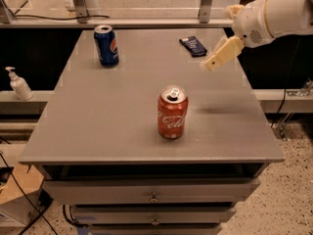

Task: Pick rxbar blueberry

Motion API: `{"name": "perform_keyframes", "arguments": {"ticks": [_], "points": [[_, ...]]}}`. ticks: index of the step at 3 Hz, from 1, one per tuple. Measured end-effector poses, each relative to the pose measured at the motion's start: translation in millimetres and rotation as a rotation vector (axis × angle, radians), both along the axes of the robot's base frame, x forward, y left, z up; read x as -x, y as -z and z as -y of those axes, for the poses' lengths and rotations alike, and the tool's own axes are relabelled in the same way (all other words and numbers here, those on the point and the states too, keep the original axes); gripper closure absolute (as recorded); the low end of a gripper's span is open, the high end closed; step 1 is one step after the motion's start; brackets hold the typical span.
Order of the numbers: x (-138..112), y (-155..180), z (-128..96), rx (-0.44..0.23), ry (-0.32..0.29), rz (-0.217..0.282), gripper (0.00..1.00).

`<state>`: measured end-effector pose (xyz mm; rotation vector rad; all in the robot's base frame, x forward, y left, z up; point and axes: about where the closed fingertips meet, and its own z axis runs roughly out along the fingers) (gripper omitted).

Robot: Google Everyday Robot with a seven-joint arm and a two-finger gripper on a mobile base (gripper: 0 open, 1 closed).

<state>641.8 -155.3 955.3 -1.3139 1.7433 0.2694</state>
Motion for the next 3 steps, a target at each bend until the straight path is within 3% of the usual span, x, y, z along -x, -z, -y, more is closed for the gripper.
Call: {"name": "perform_keyframes", "arguments": {"ticks": [1, 2, 3], "points": [[-23.7, 15.5, -2.3, -0.048, 0.013, -0.01, 0.0], [-23.7, 15.5, -2.4, -0.048, 0.013, -0.01, 0.0], [-38.4, 18.3, -3.3, -0.128, 0.035, 0.001, 0.0]]}}
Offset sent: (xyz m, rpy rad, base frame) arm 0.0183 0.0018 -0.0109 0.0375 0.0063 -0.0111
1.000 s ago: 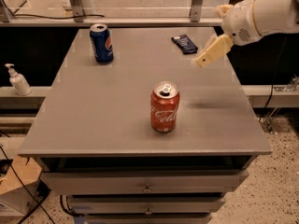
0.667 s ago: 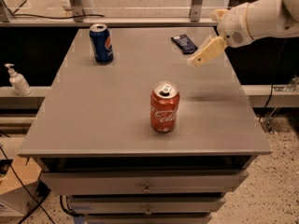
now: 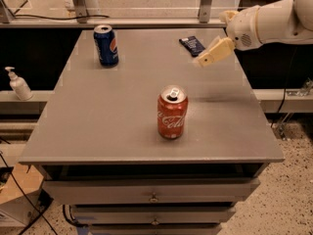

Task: Pick rxbar blueberry

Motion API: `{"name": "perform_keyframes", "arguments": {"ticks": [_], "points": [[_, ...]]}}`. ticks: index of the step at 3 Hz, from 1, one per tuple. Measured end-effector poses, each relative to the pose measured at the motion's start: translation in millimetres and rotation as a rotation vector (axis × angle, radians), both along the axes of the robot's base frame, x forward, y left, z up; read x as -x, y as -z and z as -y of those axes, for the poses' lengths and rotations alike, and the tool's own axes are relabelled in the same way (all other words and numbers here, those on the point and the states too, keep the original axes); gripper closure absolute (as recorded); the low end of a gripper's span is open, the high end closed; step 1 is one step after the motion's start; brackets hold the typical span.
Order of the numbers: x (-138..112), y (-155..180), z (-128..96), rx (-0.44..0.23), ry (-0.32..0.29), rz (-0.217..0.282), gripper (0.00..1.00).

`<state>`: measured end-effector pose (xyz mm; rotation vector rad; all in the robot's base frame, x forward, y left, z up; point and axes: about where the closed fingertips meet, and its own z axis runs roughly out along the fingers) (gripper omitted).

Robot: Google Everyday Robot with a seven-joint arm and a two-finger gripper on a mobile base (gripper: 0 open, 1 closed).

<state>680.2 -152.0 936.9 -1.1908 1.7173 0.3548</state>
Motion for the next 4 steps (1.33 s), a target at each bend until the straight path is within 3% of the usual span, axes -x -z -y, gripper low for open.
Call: {"name": "perform_keyframes", "arguments": {"ticks": [4], "points": [[-67.2, 36.8, -6.7, -0.175, 0.098, -0.019, 0.0]]}}
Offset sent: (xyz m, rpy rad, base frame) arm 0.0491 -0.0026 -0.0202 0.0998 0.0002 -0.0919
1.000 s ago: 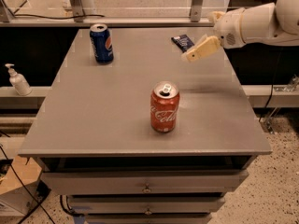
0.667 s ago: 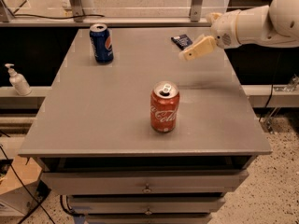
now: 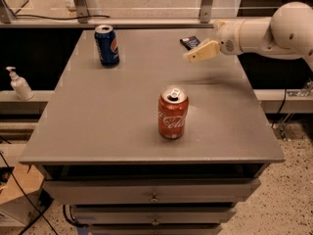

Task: Pick rxbar blueberry

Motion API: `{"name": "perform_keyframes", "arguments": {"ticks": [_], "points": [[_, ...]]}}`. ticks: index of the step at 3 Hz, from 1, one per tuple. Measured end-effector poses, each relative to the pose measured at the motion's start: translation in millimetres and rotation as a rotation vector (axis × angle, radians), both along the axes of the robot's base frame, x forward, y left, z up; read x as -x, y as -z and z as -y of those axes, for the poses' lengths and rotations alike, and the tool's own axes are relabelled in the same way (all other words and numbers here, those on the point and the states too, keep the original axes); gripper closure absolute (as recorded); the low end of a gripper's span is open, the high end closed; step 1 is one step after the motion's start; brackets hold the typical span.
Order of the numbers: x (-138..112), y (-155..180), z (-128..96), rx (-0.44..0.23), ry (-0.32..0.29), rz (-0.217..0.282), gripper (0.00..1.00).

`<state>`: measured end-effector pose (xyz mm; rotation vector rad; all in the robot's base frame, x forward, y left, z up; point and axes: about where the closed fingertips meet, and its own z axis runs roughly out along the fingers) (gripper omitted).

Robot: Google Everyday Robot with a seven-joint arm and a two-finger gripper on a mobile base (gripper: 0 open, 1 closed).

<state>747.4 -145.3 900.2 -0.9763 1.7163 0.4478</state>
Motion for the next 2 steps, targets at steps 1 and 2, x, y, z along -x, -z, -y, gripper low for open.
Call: {"name": "perform_keyframes", "arguments": {"ticks": [1, 2], "points": [[-25.9, 14.4, -0.4, -0.057, 0.035, -0.007, 0.0], [-40.3, 22.5, 0.3, -0.084, 0.062, -0.012, 0.0]]}}
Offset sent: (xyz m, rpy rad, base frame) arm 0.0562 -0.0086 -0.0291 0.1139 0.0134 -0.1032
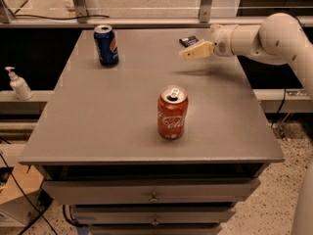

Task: Pick rxbar blueberry

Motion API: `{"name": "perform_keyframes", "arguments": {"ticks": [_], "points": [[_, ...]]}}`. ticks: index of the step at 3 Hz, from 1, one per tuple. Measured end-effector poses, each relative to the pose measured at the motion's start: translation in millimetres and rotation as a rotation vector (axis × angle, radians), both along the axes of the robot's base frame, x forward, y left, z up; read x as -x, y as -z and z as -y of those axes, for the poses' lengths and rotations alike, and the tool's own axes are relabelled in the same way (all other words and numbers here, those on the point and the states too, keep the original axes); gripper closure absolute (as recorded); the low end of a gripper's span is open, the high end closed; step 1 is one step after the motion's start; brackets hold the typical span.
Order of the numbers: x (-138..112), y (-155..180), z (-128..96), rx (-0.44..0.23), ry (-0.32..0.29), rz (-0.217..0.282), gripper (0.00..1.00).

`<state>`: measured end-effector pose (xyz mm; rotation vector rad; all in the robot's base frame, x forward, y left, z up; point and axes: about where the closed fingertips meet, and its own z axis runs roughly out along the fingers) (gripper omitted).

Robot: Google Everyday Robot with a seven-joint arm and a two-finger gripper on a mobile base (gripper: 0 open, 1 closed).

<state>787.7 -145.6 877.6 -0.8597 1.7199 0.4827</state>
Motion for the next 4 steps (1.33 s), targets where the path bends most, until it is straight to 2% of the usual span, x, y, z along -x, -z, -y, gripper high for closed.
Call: {"name": "perform_keyframes", "arguments": {"ticks": [2, 3, 4], "points": [[-26.3, 25.8, 14.7, -0.018, 0.069, -0.044, 0.0], [-33.7, 36.3, 16.0, -0.023, 0.081, -0.063, 0.0], [-35.2, 40.1, 12.9, -0.008, 0.068, -0.072, 0.18]]}}
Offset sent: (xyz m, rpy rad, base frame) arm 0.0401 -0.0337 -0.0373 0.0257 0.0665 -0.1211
